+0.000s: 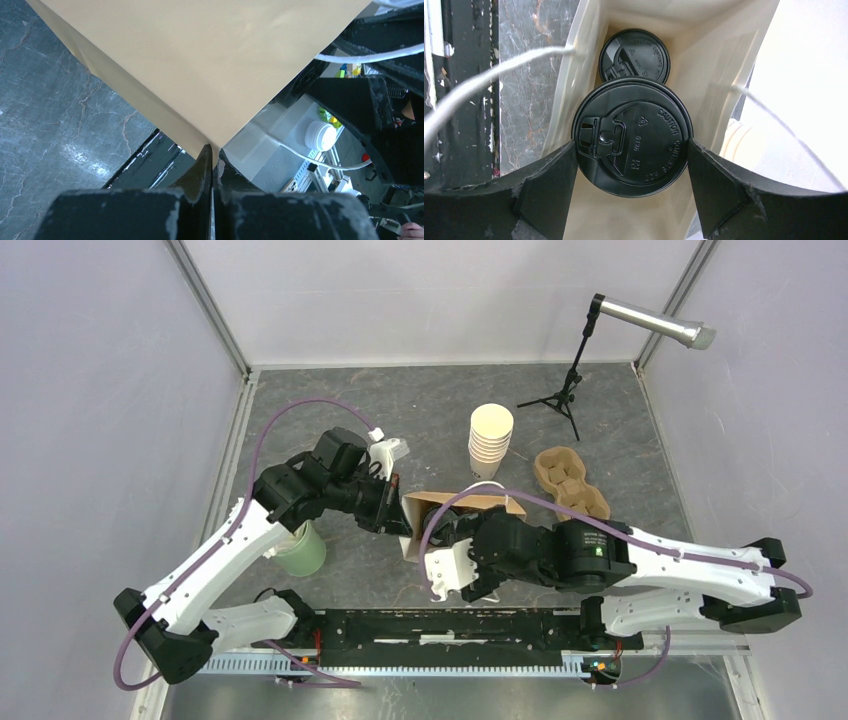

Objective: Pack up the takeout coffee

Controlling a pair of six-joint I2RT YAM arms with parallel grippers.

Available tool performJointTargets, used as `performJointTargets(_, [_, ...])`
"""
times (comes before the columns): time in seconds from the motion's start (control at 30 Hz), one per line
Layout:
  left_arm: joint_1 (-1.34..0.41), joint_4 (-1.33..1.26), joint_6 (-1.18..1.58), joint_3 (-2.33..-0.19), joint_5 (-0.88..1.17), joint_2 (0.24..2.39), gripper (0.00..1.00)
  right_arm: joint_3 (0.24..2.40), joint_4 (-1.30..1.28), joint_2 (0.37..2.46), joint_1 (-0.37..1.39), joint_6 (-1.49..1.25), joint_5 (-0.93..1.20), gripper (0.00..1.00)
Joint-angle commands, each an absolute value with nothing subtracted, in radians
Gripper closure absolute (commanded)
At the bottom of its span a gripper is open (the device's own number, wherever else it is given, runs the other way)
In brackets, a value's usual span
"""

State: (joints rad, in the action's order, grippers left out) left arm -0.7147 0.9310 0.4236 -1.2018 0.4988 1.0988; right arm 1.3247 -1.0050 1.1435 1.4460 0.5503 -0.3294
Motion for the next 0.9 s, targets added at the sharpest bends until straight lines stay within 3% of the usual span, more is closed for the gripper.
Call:
performJointTargets(0.0, [-0.712,0.889,0.382,-1.179,0.515,1.063,0.98,1.240,-0.943,1.063,1.450,0.517,-0.400,0.18])
performJointTargets(0.3, [-0.713,0.878,0.364,-1.167,0.509,1.041,0.98,1.144,-0.870,1.036,1.448,0.554,-0.430,0.17])
performJointTargets(0.87, [-0.713,0.905,0.315,-1.199,0.495,1.092,0.98,1.289,-0.929,1.097,1.448,0.578,-0.453,0.18])
